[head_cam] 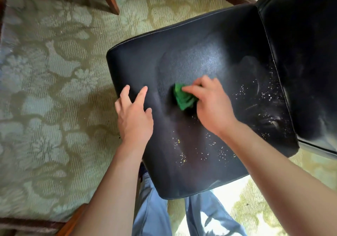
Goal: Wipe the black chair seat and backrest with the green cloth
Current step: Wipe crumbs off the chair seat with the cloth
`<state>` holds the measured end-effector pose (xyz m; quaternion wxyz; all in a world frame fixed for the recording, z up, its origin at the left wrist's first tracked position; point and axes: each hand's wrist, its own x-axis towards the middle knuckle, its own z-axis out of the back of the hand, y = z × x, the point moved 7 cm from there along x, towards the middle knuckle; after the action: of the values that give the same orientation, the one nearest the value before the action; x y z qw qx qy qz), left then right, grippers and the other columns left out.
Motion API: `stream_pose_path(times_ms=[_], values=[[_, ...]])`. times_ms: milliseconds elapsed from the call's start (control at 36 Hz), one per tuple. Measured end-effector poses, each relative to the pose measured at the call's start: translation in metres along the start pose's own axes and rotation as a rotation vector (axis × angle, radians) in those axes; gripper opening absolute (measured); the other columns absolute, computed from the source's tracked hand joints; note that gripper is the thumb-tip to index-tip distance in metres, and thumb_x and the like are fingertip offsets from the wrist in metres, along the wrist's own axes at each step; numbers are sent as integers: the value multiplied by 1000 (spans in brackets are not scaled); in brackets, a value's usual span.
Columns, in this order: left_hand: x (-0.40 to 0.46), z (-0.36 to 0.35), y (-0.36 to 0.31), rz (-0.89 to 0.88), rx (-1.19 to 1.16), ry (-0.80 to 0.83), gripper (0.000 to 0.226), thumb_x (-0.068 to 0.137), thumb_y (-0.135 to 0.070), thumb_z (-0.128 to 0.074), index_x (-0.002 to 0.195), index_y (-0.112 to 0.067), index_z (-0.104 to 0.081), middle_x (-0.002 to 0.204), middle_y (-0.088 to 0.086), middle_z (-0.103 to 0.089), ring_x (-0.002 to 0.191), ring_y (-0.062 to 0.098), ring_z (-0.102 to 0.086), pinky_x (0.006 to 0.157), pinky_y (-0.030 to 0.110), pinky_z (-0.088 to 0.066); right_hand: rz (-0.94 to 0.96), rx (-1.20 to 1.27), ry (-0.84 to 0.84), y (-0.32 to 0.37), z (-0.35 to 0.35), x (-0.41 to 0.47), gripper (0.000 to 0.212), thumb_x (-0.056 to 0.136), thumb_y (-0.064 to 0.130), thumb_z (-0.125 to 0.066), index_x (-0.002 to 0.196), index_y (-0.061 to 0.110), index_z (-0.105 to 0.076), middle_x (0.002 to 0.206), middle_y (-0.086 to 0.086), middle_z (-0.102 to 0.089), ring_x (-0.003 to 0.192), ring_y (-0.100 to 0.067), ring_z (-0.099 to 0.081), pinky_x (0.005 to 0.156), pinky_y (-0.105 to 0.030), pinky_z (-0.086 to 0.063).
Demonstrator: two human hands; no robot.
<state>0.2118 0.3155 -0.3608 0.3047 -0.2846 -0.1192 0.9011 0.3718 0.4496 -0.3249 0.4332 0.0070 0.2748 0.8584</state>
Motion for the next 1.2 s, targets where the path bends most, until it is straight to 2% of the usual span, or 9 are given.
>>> stream_pose_path(times_ms=[56,139,278,445,639,723,945,1140,1195], values=[[0,-1,0,-1,6,3,60,98,-13,-58,148,-43,-43,164,-7,-16,143,25,-24,99,43,-46,-109,-42,-85,-3,7,19,59,80,0,-36,122,30,-64,115,2,-55,101,-28,-44,64,-39,-50],[1,0,1,-14,6,3,65,98,-2,-48,148,-44,-42,164,-10,-16,144,23,-23,100,38,-42,-140,-108,-20,5,-6,33,59,81,-5,-46,127,29,-59,121,2,-51,104,-28,-40,61,-36,-45],[6,2,5,-19,21,14,78,91,10,-43,147,-44,-44,163,-12,-18,144,21,-23,92,25,-31,91,-125,153,31,-30,11,48,85,0,-50,119,31,-65,111,3,-51,98,-26,-39,54,-33,-37],[7,9,10,-63,-5,0,69,96,3,-45,150,-39,-41,163,-14,-23,142,19,-26,105,34,-37,325,-135,406,41,-45,-27,45,82,-1,-53,108,32,-70,105,7,-53,94,-23,-41,55,-30,-32],[10,16,18,-77,-74,5,68,94,-4,-58,154,-27,-36,162,-14,-30,144,16,-31,116,27,-26,88,-80,21,42,-3,48,59,81,-3,-42,127,29,-60,112,1,-55,99,-29,-43,61,-39,-48],[11,17,21,-88,-55,31,65,96,-5,-56,154,-25,-37,163,-15,-28,144,15,-29,117,28,-25,-23,-75,-11,43,-9,76,60,83,-1,-43,132,31,-57,117,0,-52,104,-29,-41,65,-37,-45],[12,8,23,-139,-11,125,65,99,-7,-48,158,-26,-28,167,-18,-13,148,15,-17,118,24,-19,68,-96,171,66,-39,47,50,91,3,-45,125,35,-64,110,-1,-50,101,-28,-39,63,-34,-31],[15,14,19,-130,-32,118,61,99,-6,-47,155,-26,-37,164,-18,-21,144,12,-23,117,28,-26,268,-101,407,70,-70,-37,43,79,4,-57,101,36,-75,94,4,-53,87,-27,-45,61,-30,-27],[14,15,17,-132,-18,125,60,99,-9,-50,156,-25,-36,165,-17,-20,145,14,-22,117,31,-28,255,-57,461,64,-70,-54,48,77,3,-51,103,37,-75,94,5,-53,88,-26,-45,60,-30,-31]])
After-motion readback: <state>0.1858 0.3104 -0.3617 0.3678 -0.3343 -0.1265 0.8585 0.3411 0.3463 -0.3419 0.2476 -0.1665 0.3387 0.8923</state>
